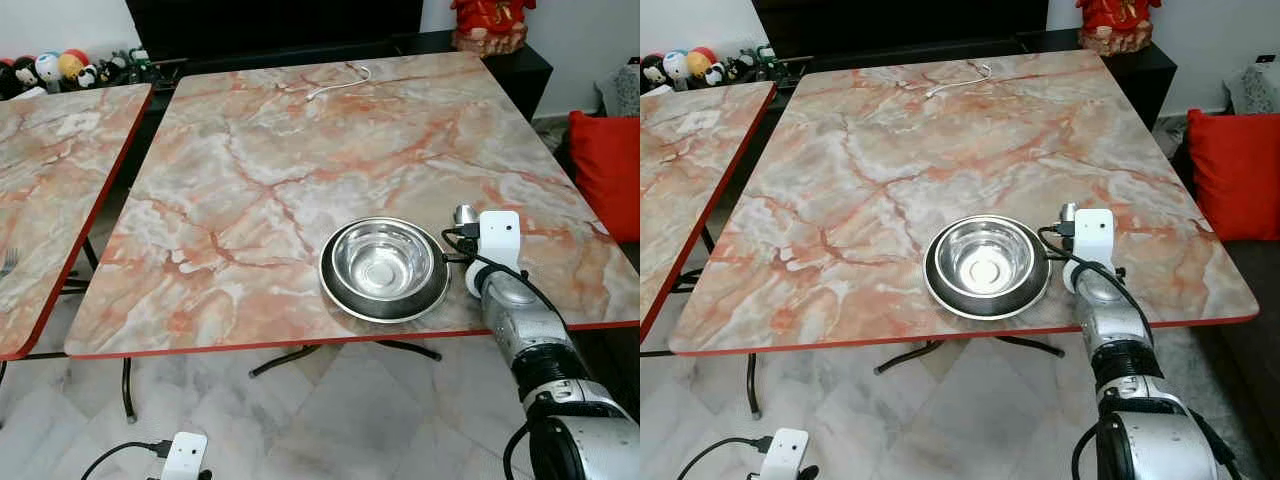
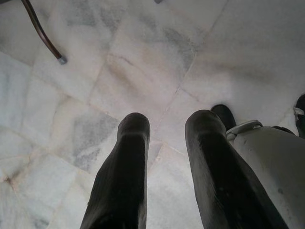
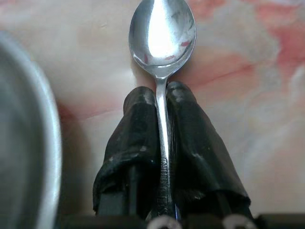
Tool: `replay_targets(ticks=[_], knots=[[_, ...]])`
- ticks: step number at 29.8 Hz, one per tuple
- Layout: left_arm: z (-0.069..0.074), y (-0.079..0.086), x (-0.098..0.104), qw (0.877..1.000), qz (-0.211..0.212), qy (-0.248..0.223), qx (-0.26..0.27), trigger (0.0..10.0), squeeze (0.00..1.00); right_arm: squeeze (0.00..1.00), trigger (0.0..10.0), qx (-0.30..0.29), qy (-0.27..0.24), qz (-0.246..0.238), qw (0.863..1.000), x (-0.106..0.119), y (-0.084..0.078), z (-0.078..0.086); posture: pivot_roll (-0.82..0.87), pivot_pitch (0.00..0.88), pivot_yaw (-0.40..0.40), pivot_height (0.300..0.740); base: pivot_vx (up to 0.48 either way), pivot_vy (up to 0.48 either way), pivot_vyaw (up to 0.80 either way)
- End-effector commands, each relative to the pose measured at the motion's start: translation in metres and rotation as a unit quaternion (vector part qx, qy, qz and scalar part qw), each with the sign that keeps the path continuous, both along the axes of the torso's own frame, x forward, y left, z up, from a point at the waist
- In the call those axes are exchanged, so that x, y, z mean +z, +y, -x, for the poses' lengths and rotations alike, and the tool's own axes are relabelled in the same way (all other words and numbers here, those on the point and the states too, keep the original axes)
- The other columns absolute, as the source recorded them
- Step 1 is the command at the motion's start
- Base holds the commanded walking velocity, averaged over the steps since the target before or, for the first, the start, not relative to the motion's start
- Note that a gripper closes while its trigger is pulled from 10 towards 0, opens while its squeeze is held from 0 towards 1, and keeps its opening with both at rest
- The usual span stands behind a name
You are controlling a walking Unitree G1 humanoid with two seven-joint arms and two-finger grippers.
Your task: Setting the table
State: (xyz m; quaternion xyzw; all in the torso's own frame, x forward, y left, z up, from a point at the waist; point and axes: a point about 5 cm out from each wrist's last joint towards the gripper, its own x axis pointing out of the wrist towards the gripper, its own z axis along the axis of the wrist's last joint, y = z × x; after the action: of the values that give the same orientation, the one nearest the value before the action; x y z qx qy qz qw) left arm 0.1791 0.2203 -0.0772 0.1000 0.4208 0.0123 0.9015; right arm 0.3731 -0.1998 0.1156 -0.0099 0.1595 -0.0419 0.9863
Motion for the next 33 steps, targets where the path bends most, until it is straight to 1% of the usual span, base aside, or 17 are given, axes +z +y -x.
replay_targets(ticks=[1,5,15,16,17,18,19,20,21,23,24,31,32,33], knots=[[0.0065,0.0058,-0.002,1.0,-0.005,0.011,0.003,10.0,0.0,0.0,10.0,0.002,-0.006,-0.007,1.0,0.0008,0.002,0.0001,-0.14,0.1,0.089,0.74,0.0,0.0,0.0],[0.006,0.0062,-0.0017,1.0,-0.006,0.011,0.003,10.0,0.0,0.0,10.0,0.003,-0.003,-0.017,1.0,-0.001,0.003,0.0005,-0.13,0.107,0.088,0.74,0.0,0.0,0.0],[0.0076,0.0057,-0.0026,1.0,-0.005,0.013,0.004,10.0,0.0,0.0,10.0,-0.006,-0.006,-0.011,1.0,0.0011,-0.0015,-0.0004,-0.13,0.11,0.088,0.74,0.0,0.0,0.0],[0.0076,0.0058,-0.0026,1.0,-0.005,0.013,0.004,10.0,0.0,0.14,10.0,-0.006,-0.006,-0.012,1.0,0.0013,-0.0015,-0.0006,-0.13,0.11,0.088,0.74,0.0,0.0,0.0],[0.0077,0.0059,-0.0025,1.0,-0.005,0.013,0.005,10.0,0.0,0.36,10.0,-0.006,-0.006,-0.013,1.0,0.0012,-0.0014,-0.0006,-0.13,0.109,0.088,0.74,0.0,0.0,0.0],[0.0077,0.0058,-0.0025,1.0,-0.006,0.013,0.005,10.0,0.0,0.38,10.0,-0.006,-0.005,-0.013,1.0,0.0008,-0.0012,-0.0006,-0.13,0.109,0.088,0.74,0.0,0.0,0.0],[0.0076,0.0058,-0.0025,1.0,-0.006,0.013,0.005,10.0,0.0,0.38,10.0,-0.006,-0.005,-0.013,1.0,0.0007,-0.0011,-0.0006,-0.13,0.108,0.088,0.74,0.0,0.0,0.0],[0.0073,0.0058,-0.0024,1.0,-0.006,0.013,0.005,10.0,0.0,0.35,10.0,-0.006,-0.004,-0.013,1.0,0.0006,-0.001,-0.0007,-0.13,0.109,0.088,0.74,0.0,0.0,0.0],[0.0071,0.0058,-0.0023,1.0,-0.006,0.012,0.005,10.0,0.0,0.35,10.0,-0.006,-0.004,-0.013,1.0,0.0006,-0.0009,-0.0007,-0.13,0.109,0.088,0.74,0.0,0.0,0.0],[0.0068,0.0061,-0.0021,1.0,-0.006,0.012,0.005,10.0,0.0,0.24,10.0,-0.006,-0.003,-0.013,1.0,0.0003,-0.0002,-0.0007,-0.13,0.109,0.089,0.74,0.0,0.0,0.0],[0.0068,0.0062,-0.0021,1.0,-0.006,0.012,0.006,10.0,0.0,0.0,10.0,-0.006,-0.003,-0.012,1.0,0.0002,0.0003,-0.0008,-0.13,0.109,0.089,0.74,0.0,0.0,0.0],[0.0068,0.0065,-0.0021,1.0,-0.006,0.013,0.006,10.0,0.0,0.0,10.0,-0.004,-0.003,-0.011,1.0,0.0002,0.0013,-0.0011,-0.12,0.109,0.089,0.74,0.0,0.0,0.0],[0.0069,0.0067,-0.0021,1.0,-0.006,0.013,0.006,10.0,0.0,0.32,10.0,-0.003,-0.003,-0.01,1.0,0.0001,0.0016,-0.0012,-0.12,0.109,0.089,0.74,0.0,0.0,0.0],[0.0069,0.0067,-0.0021,1.0,-0.006,0.013,0.006,10.0,0.0,0.36,10.0,-0.003,-0.003,-0.01,1.0,0.0001,0.0016,-0.0012,-0.12,0.11,0.089,0.74,0.0,0.0,0.0]])
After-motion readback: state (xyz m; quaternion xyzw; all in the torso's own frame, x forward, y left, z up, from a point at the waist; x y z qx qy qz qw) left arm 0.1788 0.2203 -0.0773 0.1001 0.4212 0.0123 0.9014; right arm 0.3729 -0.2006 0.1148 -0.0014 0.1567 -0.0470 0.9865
